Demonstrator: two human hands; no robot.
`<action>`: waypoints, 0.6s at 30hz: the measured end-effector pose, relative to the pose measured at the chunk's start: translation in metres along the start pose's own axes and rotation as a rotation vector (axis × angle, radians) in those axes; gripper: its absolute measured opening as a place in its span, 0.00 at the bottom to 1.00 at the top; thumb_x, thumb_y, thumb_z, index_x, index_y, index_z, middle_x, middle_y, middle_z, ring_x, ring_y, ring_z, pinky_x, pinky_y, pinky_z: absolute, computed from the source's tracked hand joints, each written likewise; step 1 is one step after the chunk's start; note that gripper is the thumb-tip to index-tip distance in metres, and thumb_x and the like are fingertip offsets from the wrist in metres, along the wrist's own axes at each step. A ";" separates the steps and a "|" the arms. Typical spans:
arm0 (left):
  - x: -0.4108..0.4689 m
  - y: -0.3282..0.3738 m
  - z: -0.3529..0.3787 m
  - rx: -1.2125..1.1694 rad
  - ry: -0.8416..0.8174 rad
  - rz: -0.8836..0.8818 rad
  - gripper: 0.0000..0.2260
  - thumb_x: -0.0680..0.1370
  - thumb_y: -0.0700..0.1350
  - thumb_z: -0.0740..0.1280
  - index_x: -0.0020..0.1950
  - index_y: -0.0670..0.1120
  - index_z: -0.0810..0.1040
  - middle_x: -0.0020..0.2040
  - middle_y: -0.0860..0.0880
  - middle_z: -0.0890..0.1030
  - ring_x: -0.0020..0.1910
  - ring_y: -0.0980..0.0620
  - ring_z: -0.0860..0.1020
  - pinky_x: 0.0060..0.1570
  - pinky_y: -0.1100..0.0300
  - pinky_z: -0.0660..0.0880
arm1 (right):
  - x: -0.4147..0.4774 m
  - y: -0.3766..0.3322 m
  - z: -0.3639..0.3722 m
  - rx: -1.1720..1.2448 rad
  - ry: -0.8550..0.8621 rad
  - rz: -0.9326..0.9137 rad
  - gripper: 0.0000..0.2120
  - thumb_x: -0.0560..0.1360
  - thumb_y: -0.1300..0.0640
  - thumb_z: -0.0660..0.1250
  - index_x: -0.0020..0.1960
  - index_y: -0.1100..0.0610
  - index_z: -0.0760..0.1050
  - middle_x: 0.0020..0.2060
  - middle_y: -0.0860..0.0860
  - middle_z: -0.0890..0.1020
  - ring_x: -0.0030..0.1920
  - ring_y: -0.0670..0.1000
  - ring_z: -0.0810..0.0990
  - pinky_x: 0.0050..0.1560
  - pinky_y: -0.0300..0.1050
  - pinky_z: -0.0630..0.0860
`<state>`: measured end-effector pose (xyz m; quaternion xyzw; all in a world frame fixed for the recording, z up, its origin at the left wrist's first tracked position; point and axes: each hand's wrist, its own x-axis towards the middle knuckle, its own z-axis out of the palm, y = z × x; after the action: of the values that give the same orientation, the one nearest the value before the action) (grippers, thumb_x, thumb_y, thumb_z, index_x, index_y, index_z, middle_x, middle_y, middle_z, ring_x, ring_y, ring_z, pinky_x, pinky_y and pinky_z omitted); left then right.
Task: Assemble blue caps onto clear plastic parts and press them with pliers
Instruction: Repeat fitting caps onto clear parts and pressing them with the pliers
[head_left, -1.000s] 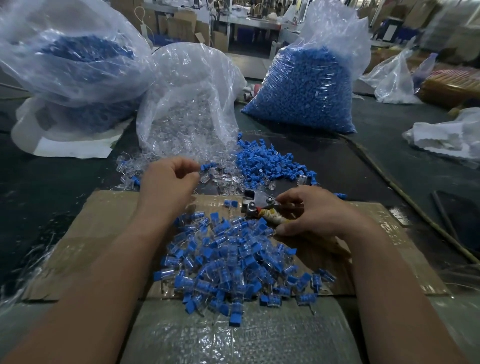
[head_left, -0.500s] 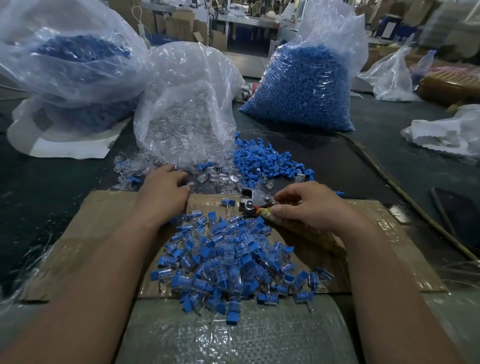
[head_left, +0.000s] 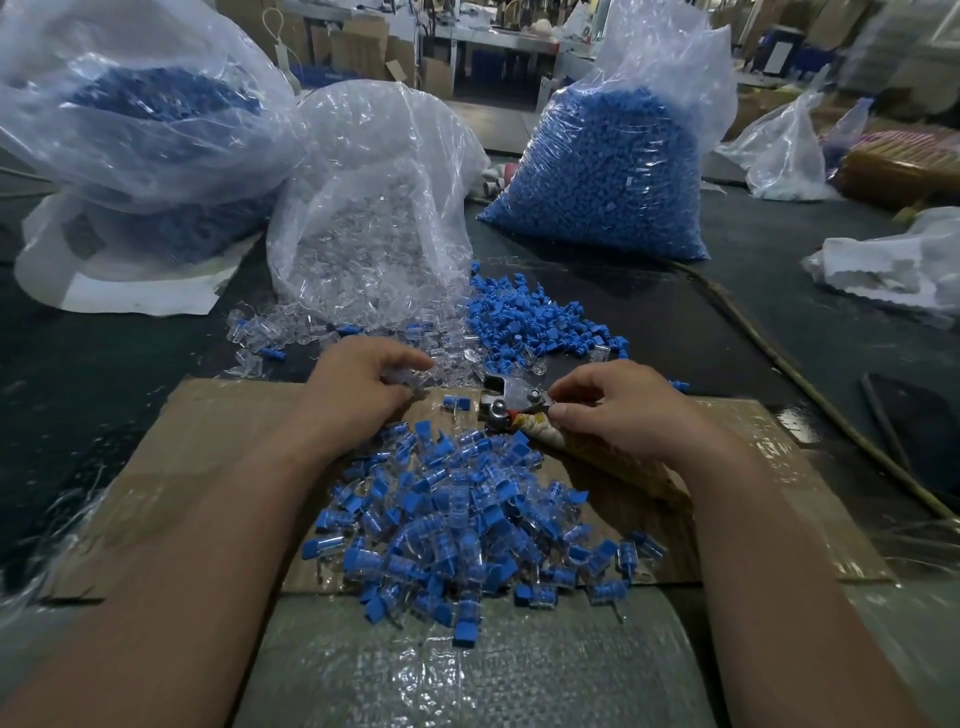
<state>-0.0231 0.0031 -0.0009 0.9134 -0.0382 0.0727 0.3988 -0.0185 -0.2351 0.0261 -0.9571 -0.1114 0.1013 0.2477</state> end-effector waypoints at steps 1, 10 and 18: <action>0.000 0.000 0.000 0.003 0.016 0.004 0.16 0.73 0.34 0.68 0.58 0.47 0.79 0.52 0.51 0.79 0.43 0.63 0.73 0.40 0.77 0.66 | 0.000 0.000 0.000 -0.005 0.002 -0.002 0.14 0.75 0.50 0.65 0.60 0.50 0.75 0.47 0.42 0.74 0.49 0.44 0.71 0.46 0.38 0.66; -0.003 0.006 0.001 -0.026 0.104 0.070 0.08 0.73 0.38 0.70 0.51 0.45 0.81 0.41 0.56 0.76 0.39 0.68 0.73 0.39 0.73 0.70 | 0.010 0.011 -0.005 0.104 0.343 0.040 0.14 0.77 0.59 0.62 0.62 0.52 0.74 0.55 0.47 0.77 0.45 0.42 0.72 0.41 0.35 0.66; -0.006 0.009 0.003 -0.028 0.150 0.099 0.11 0.74 0.34 0.66 0.53 0.44 0.81 0.48 0.51 0.77 0.41 0.66 0.74 0.38 0.77 0.68 | 0.043 0.036 0.001 0.068 0.380 0.296 0.23 0.80 0.56 0.55 0.74 0.54 0.58 0.75 0.54 0.55 0.74 0.53 0.52 0.71 0.50 0.52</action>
<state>-0.0297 -0.0048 0.0024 0.8968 -0.0546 0.1599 0.4090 0.0279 -0.2543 0.0012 -0.9560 0.0821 -0.0415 0.2785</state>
